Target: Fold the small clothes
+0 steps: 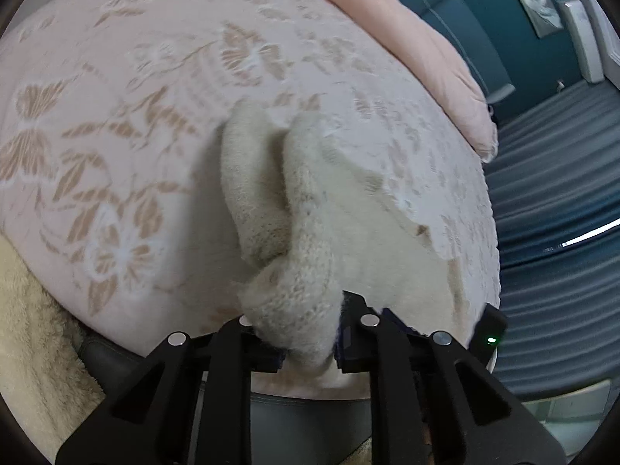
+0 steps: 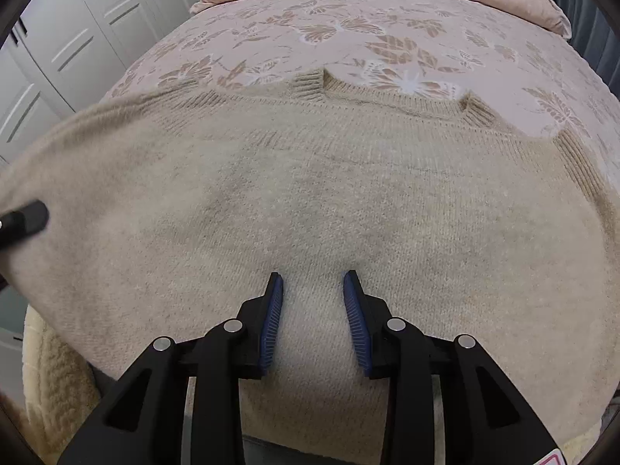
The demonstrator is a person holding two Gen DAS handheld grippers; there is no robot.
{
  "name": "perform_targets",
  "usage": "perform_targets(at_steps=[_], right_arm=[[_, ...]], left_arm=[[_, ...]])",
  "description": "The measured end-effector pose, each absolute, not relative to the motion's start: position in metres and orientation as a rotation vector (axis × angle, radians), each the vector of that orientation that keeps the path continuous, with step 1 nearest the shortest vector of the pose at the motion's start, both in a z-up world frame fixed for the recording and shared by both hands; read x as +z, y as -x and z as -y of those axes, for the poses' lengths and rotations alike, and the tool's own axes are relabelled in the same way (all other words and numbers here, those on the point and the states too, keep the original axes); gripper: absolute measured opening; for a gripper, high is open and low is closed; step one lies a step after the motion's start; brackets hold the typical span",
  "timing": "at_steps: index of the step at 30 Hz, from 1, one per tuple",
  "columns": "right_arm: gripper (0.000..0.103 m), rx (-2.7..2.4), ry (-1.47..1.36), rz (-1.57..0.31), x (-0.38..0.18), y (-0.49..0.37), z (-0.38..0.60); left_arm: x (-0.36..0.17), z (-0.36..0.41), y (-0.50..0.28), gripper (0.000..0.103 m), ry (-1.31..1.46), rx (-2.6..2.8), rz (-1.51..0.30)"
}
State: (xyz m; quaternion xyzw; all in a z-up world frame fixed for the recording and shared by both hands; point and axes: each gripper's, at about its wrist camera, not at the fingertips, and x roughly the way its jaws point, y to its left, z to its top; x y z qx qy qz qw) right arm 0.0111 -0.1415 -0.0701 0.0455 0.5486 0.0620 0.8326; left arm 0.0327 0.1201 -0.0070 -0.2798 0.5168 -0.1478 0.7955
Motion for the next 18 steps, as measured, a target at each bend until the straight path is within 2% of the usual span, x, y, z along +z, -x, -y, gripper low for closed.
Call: perform_targets(at_steps=[5, 9, 12, 17, 18], right_arm=[[0.033, 0.16, -0.226, -1.146, -0.061, -0.008, 0.162], [0.034, 0.102, -0.482, -1.01, -0.026, 0.03, 0.248], [0.04, -0.004, -0.569, -0.978, -0.017, 0.062, 0.314], [0.046, -0.102, -0.655, -0.973, -0.013, 0.107, 0.378], [0.05, -0.097, -0.668, -0.967, -0.011, 0.112, 0.382]], left_arm=[[0.062, -0.039, -0.025, 0.012, 0.443, -0.536, -1.011], [0.083, 0.047, -0.008, 0.012, 0.266, -0.713, -0.992], [0.063, 0.107, 0.004, 0.013, 0.161, -0.79, -1.037], [-0.007, 0.172, 0.032, 0.022, -0.059, -0.775, -1.126], [-0.014, 0.173, 0.04, 0.025, -0.083, -0.773, -1.135]])
